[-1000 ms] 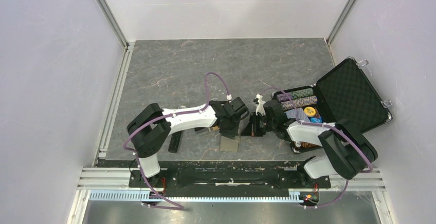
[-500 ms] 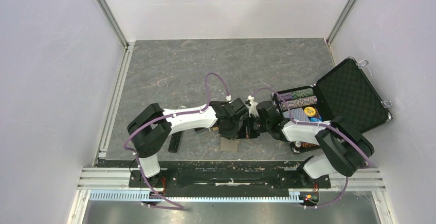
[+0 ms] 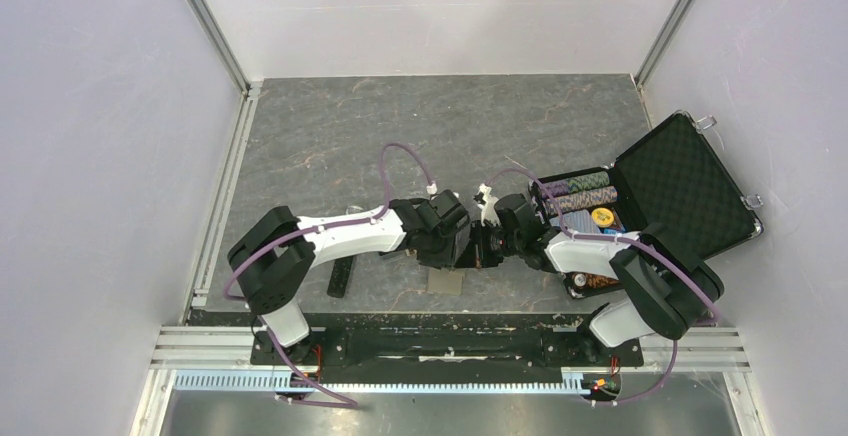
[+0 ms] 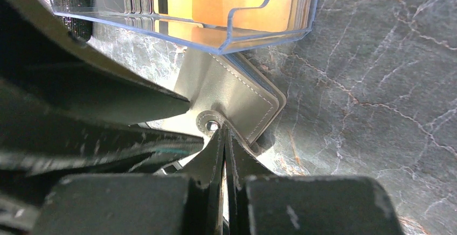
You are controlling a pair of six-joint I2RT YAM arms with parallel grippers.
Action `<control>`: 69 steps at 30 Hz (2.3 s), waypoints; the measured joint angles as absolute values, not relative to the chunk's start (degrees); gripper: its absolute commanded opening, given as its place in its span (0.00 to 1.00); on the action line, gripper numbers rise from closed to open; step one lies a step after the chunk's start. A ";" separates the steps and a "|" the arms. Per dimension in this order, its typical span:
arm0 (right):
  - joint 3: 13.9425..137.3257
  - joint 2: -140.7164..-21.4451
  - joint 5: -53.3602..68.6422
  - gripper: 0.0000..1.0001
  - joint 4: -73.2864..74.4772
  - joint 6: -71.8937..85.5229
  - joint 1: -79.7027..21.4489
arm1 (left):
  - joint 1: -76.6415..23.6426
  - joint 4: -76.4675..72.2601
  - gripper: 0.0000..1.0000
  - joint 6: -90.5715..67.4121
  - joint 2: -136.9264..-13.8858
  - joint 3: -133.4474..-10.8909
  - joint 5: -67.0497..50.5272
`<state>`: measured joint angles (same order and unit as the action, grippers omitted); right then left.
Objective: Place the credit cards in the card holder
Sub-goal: Close the card holder at the corner of the board.
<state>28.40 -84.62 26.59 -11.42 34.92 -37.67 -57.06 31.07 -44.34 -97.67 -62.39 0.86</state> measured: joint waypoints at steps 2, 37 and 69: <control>28.40 -84.60 26.46 0.00 -11.38 34.92 -37.67 | -55.88 29.12 0.38 -45.08 -97.32 -60.23 -0.43; 28.51 -83.61 25.56 0.00 -9.61 34.52 -37.74 | -52.01 11.35 0.27 -49.69 -94.06 -49.95 -9.63; 28.47 -80.86 24.36 0.00 -8.10 33.82 -38.11 | -52.25 15.33 0.02 -50.83 -93.47 -50.96 -8.58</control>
<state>28.47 -80.86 24.36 -8.10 33.82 -38.11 -52.25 15.33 -50.83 -93.47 -50.96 -8.58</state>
